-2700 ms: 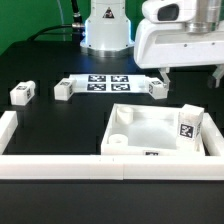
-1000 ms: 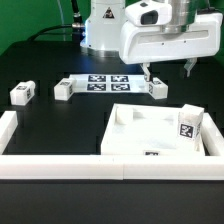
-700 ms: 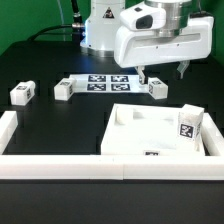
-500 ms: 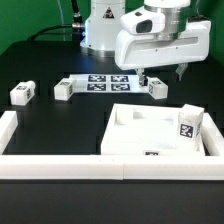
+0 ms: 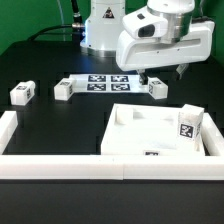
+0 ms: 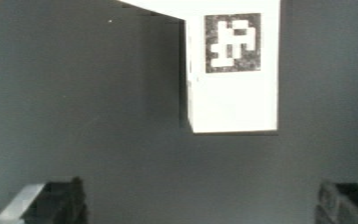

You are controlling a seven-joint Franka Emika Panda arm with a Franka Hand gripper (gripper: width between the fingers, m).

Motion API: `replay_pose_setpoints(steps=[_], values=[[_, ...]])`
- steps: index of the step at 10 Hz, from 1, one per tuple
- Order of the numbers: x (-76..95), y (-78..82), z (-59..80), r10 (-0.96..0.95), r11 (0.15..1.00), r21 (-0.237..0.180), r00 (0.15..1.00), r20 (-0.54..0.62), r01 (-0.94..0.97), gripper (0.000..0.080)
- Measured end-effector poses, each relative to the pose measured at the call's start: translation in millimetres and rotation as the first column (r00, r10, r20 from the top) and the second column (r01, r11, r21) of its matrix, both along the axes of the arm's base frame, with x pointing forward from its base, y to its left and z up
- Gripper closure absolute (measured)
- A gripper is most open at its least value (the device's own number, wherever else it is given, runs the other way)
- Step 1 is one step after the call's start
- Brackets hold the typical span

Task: Assemble square table

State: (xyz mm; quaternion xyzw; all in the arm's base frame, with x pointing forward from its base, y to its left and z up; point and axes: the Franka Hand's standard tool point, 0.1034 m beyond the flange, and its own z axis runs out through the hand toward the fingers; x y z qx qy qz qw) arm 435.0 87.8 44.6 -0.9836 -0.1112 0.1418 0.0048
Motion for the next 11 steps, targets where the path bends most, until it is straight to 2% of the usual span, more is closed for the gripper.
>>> replay_pose_setpoints(steps=[1, 3, 4, 6, 7, 8, 10, 11], values=[[-1.5, 1.5, -1.5, 0.009, 1.000, -0.018, 0.997, -0.073, -0.010, 0.0151], [-2.6, 8.6, -3.0, 0.065, 0.998, -0.016, 0.981, -0.184, -0.069, 0.0151], [-7.1, 8.3, -2.9, 0.059, 0.997, -0.026, 0.961, -0.272, -0.069, 0.0151], [-7.0, 9.4, -5.3, 0.055, 0.997, -0.037, 0.925, -0.375, -0.075, 0.0151], [-13.2, 8.8, -4.6, 0.051, 0.996, -0.046, 0.888, -0.458, -0.080, 0.0151], [-16.1, 3.7, -4.6, 0.032, 0.992, -0.089, 0.855, -0.518, -0.092, 0.0151], [-26.2, 4.5, -8.4, -0.017, 0.986, -0.138, 0.782, -0.624, -0.089, 0.0151], [-27.4, 7.2, -12.5, -0.025, 0.984, -0.148, 0.749, -0.662, -0.098, 0.0151]])
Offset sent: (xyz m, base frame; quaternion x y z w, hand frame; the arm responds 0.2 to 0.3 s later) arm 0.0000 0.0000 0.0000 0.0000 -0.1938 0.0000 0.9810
